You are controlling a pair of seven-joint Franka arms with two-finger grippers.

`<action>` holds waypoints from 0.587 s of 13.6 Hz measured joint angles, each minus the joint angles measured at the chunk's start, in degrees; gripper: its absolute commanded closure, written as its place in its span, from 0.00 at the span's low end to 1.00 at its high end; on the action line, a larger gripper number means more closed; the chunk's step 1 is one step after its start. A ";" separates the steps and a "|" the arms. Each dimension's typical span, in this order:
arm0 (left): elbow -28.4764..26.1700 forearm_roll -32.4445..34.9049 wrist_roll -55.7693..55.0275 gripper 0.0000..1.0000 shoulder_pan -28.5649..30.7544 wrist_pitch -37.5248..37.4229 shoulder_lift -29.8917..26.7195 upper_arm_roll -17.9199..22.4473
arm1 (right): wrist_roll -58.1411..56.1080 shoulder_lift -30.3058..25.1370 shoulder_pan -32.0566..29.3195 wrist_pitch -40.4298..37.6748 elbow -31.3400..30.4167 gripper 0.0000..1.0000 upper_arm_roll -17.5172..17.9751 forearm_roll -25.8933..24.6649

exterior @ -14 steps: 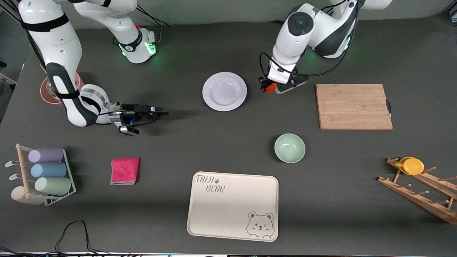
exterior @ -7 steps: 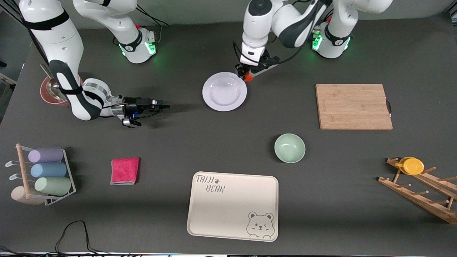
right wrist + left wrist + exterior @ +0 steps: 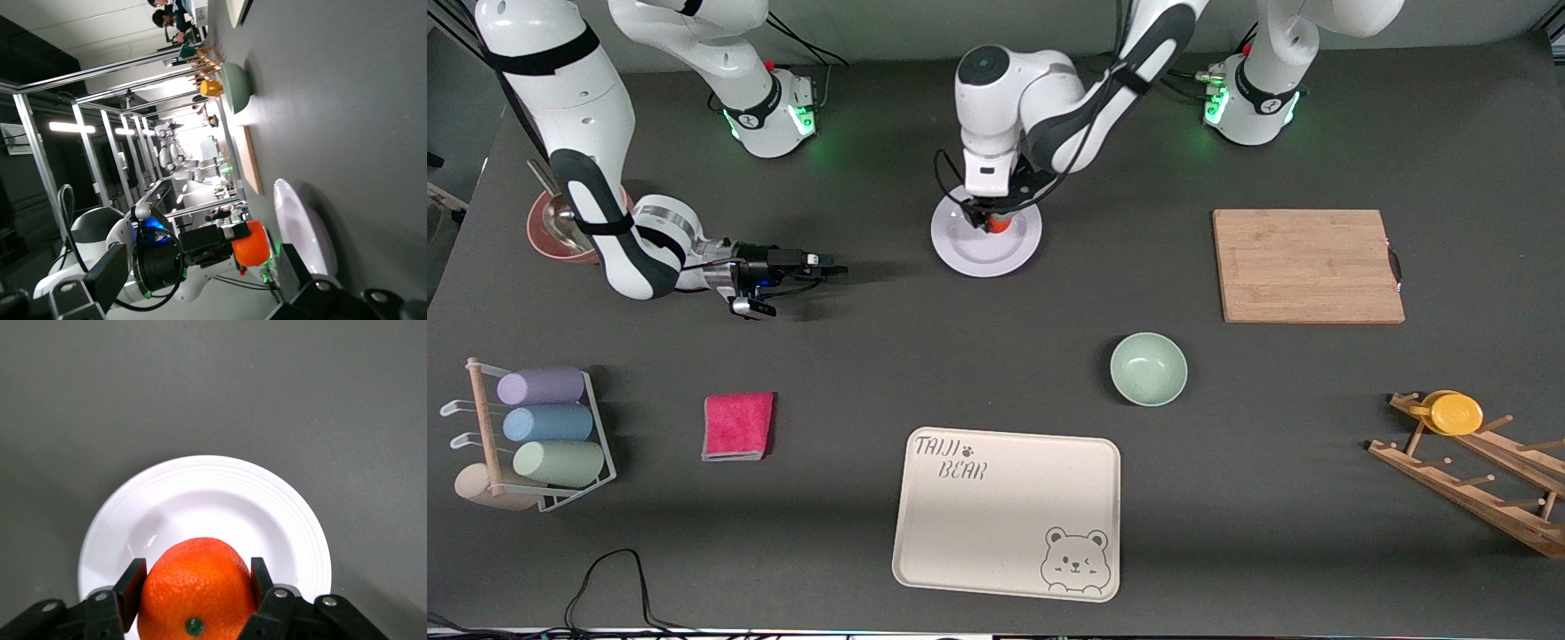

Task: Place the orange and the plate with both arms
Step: 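Carry the orange over the white plate and lower it with the left gripper, then release the orange onto the plate while the right gripper approaches the plate rim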

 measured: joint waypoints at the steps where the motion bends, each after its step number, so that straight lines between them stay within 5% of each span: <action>1: 0.89 0.84 -0.62 1.00 -0.15 -0.12 1.54 0.12 | -0.66 0.02 0.27 0.75 -0.06 0.00 0.00 -0.04; 4: 1.48 1.75 -1.85 1.00 -0.17 -0.13 2.88 0.42 | -2.42 0.51 1.55 3.12 -0.26 0.00 0.02 -0.04; 5: 1.47 2.15 -2.26 0.69 -0.17 -0.13 2.90 0.47 | -2.74 0.78 1.84 3.64 -0.30 0.00 0.04 -0.04; 6: 1.47 2.75 -2.60 0.15 -0.18 -0.16 2.95 0.50 | -3.06 1.02 2.32 4.29 -0.38 0.00 0.07 -0.04; 7: 1.47 3.30 -2.85 0.00 -0.18 -0.28 3.02 0.52 | -3.23 1.20 3.07 5.08 -0.53 0.00 0.09 0.08; 8: 1.46 3.63 -2.99 0.00 -0.22 -0.48 3.08 0.53 | -3.27 1.37 4.15 5.62 -0.78 0.00 0.10 0.43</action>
